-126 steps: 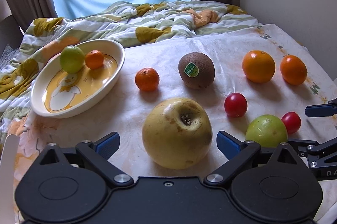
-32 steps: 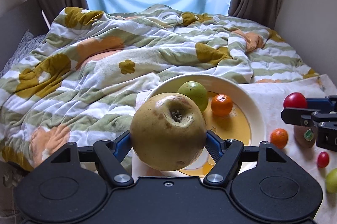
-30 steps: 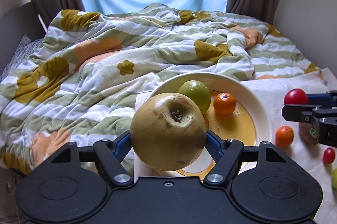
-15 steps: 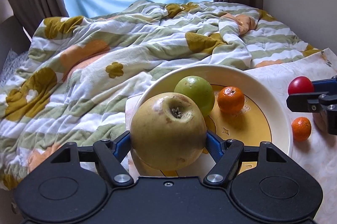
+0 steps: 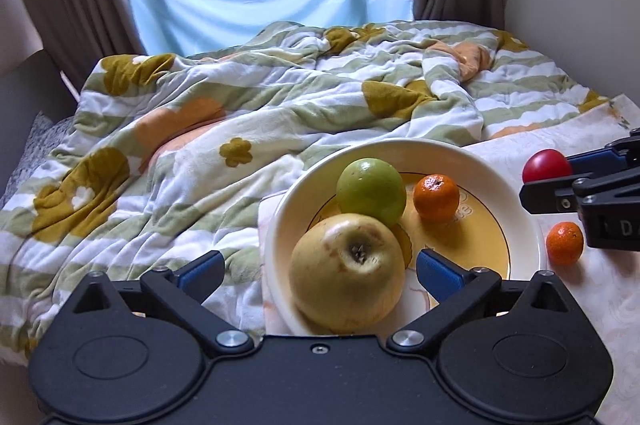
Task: Organize fruits
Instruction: 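Carry the red tomato and yellow pear into the white dish with both tools, then open both tools to release the tomato and pear in the dish, then move both tools back toward the oranges and green apple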
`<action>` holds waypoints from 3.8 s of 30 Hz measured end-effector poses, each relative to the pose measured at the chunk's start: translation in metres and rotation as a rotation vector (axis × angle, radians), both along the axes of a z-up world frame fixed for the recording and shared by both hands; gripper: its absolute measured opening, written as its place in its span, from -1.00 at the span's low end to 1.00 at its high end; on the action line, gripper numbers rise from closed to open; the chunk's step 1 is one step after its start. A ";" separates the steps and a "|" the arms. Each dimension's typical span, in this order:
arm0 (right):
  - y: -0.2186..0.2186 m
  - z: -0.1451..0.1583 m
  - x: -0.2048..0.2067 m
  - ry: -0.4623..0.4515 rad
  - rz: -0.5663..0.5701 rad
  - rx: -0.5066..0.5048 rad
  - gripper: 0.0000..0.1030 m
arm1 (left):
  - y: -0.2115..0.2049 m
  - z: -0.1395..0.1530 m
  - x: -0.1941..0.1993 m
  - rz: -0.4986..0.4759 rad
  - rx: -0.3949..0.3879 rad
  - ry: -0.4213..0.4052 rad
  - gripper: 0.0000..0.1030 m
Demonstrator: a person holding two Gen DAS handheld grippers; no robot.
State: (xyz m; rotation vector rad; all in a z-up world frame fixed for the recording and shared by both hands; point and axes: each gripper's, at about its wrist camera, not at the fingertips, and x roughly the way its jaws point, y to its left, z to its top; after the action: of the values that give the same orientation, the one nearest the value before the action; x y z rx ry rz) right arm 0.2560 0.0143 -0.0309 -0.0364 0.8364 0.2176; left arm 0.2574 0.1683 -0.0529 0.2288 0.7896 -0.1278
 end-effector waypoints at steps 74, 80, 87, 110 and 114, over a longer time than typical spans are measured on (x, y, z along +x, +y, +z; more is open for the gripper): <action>-0.176 0.052 -0.155 -0.119 -0.045 0.003 1.00 | -0.115 0.080 -0.174 0.219 -0.063 -0.088 1.00; -0.222 0.047 -0.161 -0.125 0.004 -0.008 1.00 | -0.162 0.073 -0.179 0.217 -0.074 -0.071 1.00; -0.259 0.031 -0.149 -0.116 0.071 -0.055 1.00 | -0.213 0.058 -0.167 0.171 -0.069 -0.013 1.00; -0.307 -0.052 -0.086 -0.016 0.053 -0.040 1.00 | -0.281 -0.032 -0.128 -0.002 -0.094 0.176 0.76; -0.307 -0.057 -0.081 -0.010 0.052 -0.037 1.00 | -0.279 -0.038 -0.124 -0.002 -0.114 0.202 0.54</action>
State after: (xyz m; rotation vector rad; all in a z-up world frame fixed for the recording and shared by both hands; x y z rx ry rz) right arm 0.1745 -0.2923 -0.0883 -0.0942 0.8304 0.2511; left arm 0.1337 -0.1110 -0.0907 0.1092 0.9795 -0.1992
